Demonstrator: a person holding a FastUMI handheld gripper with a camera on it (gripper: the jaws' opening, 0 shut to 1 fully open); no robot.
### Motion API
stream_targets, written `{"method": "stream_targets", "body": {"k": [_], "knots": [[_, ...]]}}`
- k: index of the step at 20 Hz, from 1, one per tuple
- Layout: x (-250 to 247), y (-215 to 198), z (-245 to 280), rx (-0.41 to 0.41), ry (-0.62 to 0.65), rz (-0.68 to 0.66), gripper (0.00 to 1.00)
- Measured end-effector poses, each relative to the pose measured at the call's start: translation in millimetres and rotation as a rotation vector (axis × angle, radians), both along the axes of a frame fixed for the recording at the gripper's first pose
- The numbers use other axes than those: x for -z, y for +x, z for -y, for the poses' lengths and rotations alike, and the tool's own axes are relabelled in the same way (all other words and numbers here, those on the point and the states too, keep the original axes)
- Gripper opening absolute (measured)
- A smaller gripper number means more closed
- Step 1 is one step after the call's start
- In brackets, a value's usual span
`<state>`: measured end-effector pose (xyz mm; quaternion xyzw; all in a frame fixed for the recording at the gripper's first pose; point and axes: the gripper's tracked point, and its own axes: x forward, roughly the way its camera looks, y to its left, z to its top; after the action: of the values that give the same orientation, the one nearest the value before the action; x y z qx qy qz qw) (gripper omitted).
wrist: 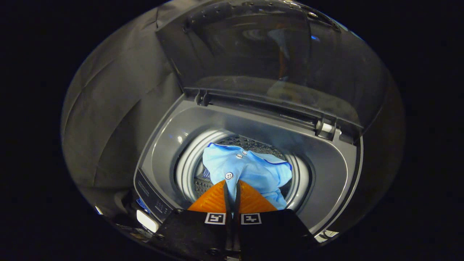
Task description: Put the clothes into the washing machine and then close the washing machine lid.
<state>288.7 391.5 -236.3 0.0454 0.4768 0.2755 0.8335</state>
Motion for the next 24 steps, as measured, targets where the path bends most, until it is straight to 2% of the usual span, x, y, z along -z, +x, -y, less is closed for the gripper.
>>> {"method": "stream_targets", "body": {"k": [3, 6, 8, 14, 22, 24], "knots": [[2.9, -2.4, 1.3, 0.003, -0.008, -0.032, 0.02], [18.2, -9.7, 2.1, -0.022, -0.061, -0.118, 0.59], [13.3, -6.0, 2.3, -0.027, -0.062, -0.109, 0.98], [-14.0, 7.9, 8.9, 0.01, -0.021, -0.06, 0.98], [-115.3, 37.9, 26.3, 0.039, 0.085, 0.084, 0.98], [-139.5, 44.3, 35.8, 0.024, 0.084, 0.139, 0.98]]}}
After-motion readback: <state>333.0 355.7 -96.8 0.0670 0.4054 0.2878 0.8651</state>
